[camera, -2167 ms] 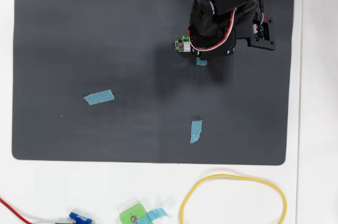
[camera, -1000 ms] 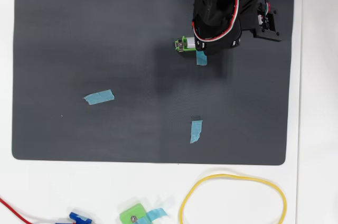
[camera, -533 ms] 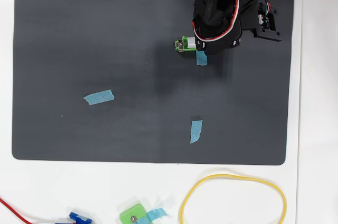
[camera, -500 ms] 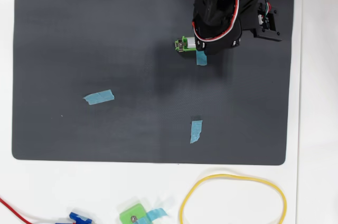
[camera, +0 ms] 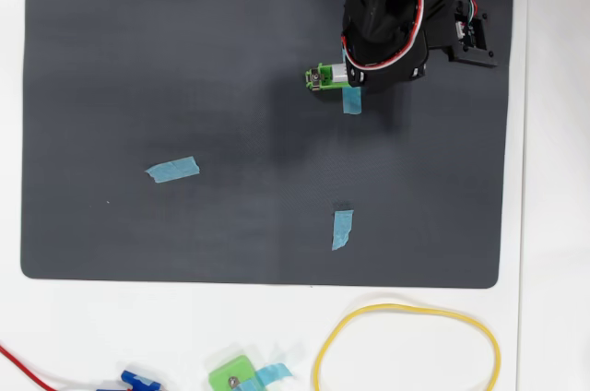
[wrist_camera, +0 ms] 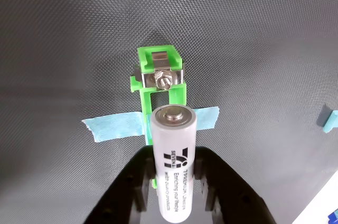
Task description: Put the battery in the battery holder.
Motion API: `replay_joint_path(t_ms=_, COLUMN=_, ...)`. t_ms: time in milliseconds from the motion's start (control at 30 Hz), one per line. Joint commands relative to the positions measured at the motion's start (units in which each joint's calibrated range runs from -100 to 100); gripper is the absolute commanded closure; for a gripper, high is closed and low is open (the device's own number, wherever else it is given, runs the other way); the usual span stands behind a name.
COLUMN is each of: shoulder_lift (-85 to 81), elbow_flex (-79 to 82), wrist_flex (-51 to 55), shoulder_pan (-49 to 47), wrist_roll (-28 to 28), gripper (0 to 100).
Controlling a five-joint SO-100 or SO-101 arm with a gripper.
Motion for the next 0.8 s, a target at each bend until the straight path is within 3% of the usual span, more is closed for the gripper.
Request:
replay_joint_path(t_ms=0, shoulder_lift=-1.8, elbow_flex=0.0, wrist_flex=-0.3, shoulder_pan=-0.1, wrist_roll=0.1, gripper=100)
replay_joint_path(t_ms=767, shoulder_lift=-1.0, elbow_flex=-0.1, wrist_flex=-0.6, shoulder_pan=-0.5, wrist_roll=0.1, gripper=100)
